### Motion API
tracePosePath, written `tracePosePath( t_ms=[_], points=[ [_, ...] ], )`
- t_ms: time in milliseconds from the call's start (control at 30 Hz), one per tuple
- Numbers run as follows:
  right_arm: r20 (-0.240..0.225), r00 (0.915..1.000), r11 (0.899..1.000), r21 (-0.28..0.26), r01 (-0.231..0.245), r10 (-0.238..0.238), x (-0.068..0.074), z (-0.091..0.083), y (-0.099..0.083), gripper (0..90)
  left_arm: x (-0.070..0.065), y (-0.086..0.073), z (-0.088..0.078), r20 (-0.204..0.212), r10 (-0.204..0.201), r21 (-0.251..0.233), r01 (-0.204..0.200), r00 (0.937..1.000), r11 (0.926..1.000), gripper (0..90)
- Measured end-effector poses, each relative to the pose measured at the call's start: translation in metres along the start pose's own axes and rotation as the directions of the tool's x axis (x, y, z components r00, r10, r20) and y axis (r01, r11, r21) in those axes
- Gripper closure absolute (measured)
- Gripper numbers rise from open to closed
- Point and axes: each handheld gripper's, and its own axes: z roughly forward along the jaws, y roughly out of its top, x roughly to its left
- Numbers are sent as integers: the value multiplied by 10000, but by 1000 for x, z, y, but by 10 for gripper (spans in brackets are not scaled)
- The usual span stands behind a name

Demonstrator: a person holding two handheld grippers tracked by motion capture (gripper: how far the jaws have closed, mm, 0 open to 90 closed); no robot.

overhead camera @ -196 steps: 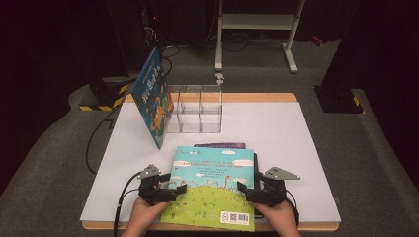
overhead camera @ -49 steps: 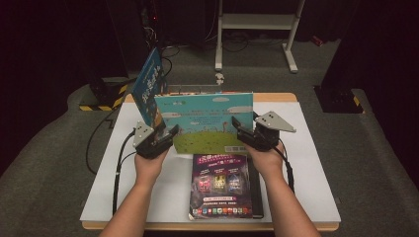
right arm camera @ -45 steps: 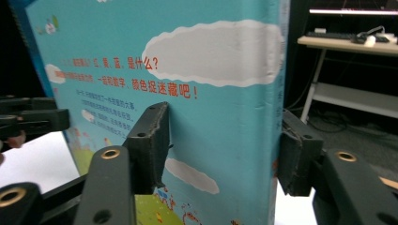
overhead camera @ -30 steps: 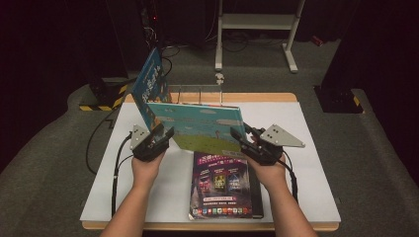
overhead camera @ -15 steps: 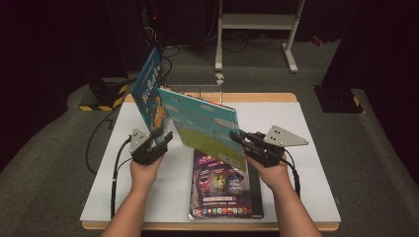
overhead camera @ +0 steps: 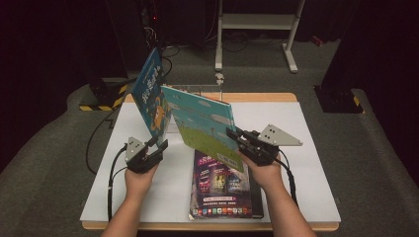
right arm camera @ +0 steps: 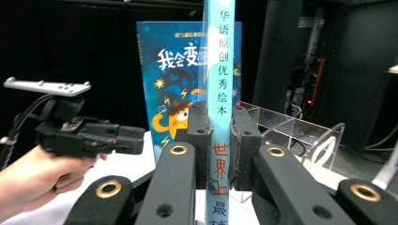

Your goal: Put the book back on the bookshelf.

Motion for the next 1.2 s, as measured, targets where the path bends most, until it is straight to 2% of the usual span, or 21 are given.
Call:
tracePosePath(
  t_ms=[67,100,133,333,500,733,933,1200],
  points=[
    [365,9993,9999,-79,-114,117,5,0,-2,814,3,-1,-2,-56,-52,-30,51,10000,10000,547],
    [365,9993,9999,-79,-114,117,5,0,-2,814,3,-1,-2,-56,-52,-30,51,10000,10000,548],
    [634,9978,9997,-183,-160,172,8,0,-3,814,5,-2,-3,-69,-88,-11,88,9999,10000,549],
    [1156,9927,9988,-398,-296,341,16,3,-6,814,5,-4,-4,-55,-132,78,133,9999,9999,551],
    [1151,9921,9984,-320,-471,505,14,3,-5,811,0,-6,-3,14,-116,221,115,9999,9997,550],
    [1037,9940,9992,-247,-329,353,16,0,-7,805,-19,-13,-2,449,-111,472,90,9989,9988,526],
    [1196,9919,9989,-228,-411,435,18,-2,-9,797,-34,-13,-3,826,-103,593,54,9965,9982,512],
    [1266,9917,9996,-177,-205,225,24,-2,-11,782,-51,-7,-3,1198,-118,413,69,9927,9991,498]
  ],
)
